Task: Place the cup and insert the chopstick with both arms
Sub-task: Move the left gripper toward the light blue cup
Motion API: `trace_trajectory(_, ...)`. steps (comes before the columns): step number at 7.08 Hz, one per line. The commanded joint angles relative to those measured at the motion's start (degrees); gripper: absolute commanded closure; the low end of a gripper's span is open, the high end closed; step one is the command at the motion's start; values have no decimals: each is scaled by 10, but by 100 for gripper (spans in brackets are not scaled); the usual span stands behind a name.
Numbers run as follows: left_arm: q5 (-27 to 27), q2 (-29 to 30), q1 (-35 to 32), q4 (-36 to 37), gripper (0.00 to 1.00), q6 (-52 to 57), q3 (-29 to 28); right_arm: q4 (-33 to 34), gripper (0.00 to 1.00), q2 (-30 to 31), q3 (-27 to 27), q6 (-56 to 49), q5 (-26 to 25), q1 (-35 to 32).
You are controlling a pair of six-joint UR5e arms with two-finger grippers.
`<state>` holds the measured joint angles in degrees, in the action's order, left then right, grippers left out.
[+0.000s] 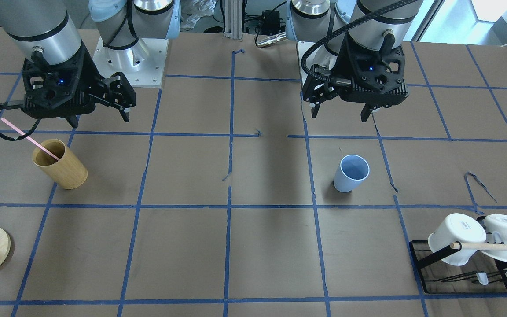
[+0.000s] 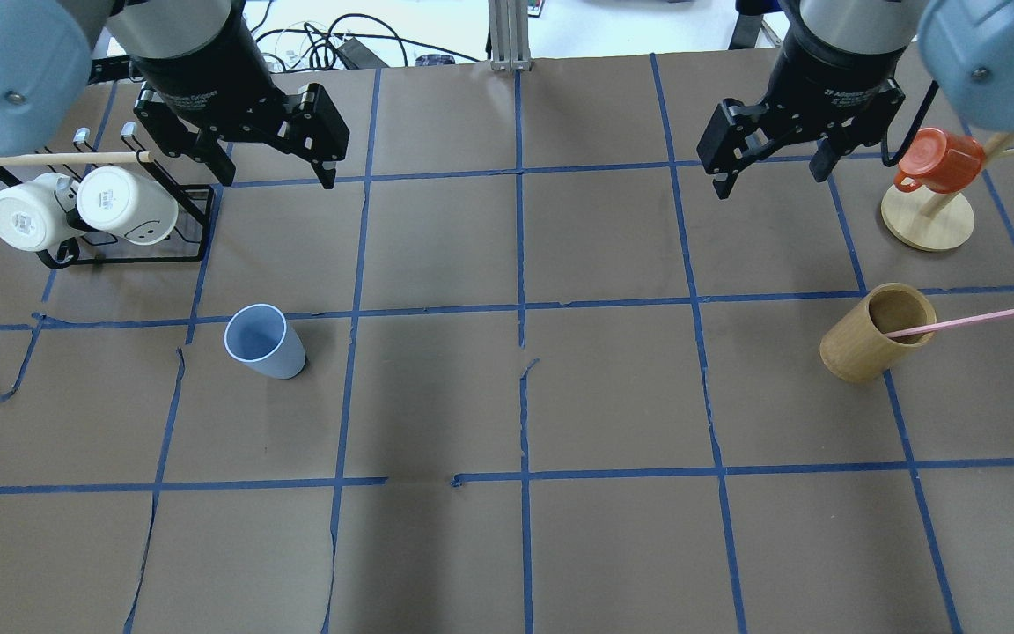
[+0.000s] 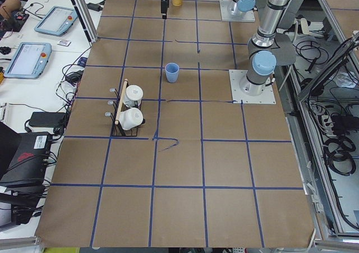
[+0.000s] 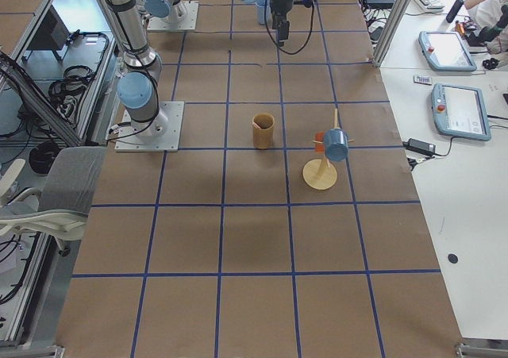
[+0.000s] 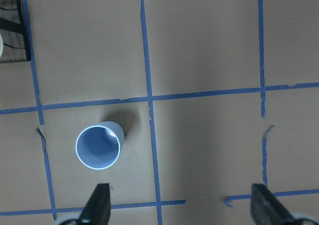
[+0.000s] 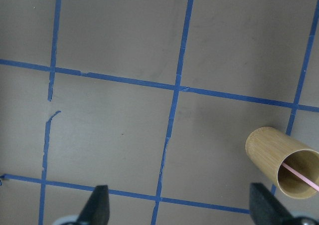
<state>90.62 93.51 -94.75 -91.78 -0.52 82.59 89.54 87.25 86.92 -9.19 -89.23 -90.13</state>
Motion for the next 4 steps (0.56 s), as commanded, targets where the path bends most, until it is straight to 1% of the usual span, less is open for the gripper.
trace_trajectory(1, 1, 0, -1, -1, 0, -1, 1, 0, 0, -1, 0, 0, 1, 0)
trace_trajectory(4, 0, -1, -2, -2, 0, -1, 1, 5, 0, 1, 0, 1, 1, 0)
